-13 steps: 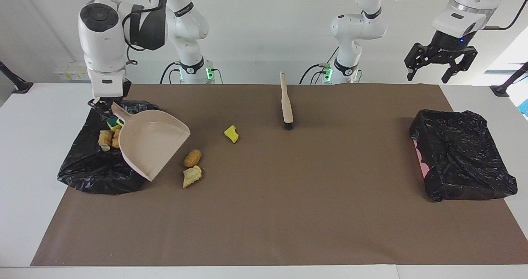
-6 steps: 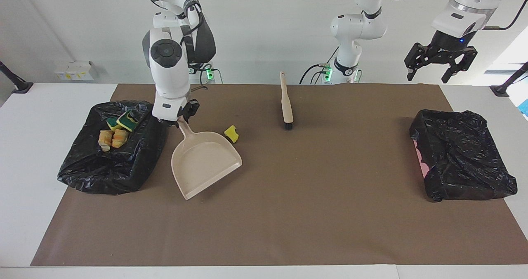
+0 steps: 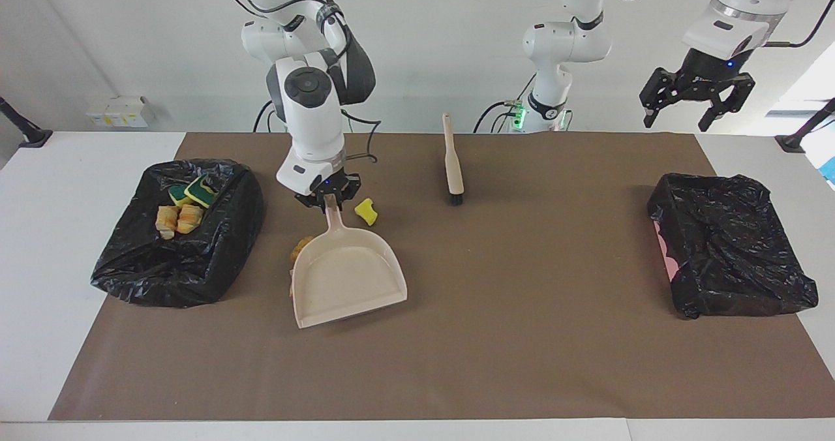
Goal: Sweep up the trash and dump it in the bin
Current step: 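Return the dustpan to the mat center with the right gripper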
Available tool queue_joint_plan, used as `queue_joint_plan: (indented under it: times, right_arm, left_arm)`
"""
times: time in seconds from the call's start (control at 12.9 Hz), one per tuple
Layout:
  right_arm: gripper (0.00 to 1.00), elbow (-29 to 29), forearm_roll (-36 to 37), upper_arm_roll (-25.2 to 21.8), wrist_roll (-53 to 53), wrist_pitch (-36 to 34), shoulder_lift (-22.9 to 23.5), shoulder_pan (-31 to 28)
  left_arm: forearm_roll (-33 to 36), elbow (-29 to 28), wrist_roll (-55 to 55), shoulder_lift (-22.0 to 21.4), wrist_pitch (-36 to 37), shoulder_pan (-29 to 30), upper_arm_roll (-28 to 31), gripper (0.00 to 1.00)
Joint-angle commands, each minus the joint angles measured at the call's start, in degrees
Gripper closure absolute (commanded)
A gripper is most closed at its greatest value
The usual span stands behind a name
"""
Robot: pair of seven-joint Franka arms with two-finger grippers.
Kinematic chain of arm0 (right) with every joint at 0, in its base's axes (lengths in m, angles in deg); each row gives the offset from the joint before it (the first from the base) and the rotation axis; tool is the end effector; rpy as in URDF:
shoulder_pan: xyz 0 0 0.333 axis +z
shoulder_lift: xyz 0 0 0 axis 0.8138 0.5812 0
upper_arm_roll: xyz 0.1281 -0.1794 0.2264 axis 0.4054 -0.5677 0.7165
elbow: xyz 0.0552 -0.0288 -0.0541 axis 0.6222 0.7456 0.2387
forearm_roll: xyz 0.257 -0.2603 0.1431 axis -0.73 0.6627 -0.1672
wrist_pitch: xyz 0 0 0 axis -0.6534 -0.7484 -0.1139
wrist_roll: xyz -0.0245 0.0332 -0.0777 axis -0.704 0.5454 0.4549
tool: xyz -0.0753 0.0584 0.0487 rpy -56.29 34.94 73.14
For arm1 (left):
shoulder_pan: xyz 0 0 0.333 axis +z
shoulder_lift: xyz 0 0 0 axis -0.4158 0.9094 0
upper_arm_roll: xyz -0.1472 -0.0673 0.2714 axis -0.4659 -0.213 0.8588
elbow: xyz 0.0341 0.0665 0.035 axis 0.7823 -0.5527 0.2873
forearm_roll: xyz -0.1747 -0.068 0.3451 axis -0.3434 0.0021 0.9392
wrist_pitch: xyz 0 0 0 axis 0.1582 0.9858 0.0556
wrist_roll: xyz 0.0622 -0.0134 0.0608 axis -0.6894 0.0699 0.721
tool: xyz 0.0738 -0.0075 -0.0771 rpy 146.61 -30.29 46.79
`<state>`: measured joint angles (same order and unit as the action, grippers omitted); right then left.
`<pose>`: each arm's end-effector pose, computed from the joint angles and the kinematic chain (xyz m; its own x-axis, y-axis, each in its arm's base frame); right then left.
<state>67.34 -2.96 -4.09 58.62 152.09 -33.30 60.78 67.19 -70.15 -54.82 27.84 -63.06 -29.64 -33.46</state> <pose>0.5679 0.2185 0.4299 0.9906 0.1368 -0.0004 0.1367 -0.9904 0.0183 0.5304 -0.0387 0.6881 0.9773 -0.1952 0.0820 -0.1935 -0.9807 -0.0284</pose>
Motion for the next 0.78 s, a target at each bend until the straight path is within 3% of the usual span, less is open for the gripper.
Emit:
queue_joint_plan:
  times: [0.0,0.47,0.7]
  right_arm:
    - [1.0,-5.2,-3.7,-0.1,6.8,1.3,3.0,2.6]
    - [1.0,-8.3,-3.3,-0.5,25.4,8.9,11.8,11.9]
    - [1.0,-15.3,-0.2,-0.7,33.6,10.4,20.5,16.5]
  left_arm:
    - [0.6,1.1,0.0,0.2,1.1,0.6,-0.5,0.0]
    - [0.6,1.1,0.0,0.2,1.1,0.6,-0.5,0.0]
    - [0.6,1.0,0.0,0.2,1.1,0.6,-0.5,0.0]
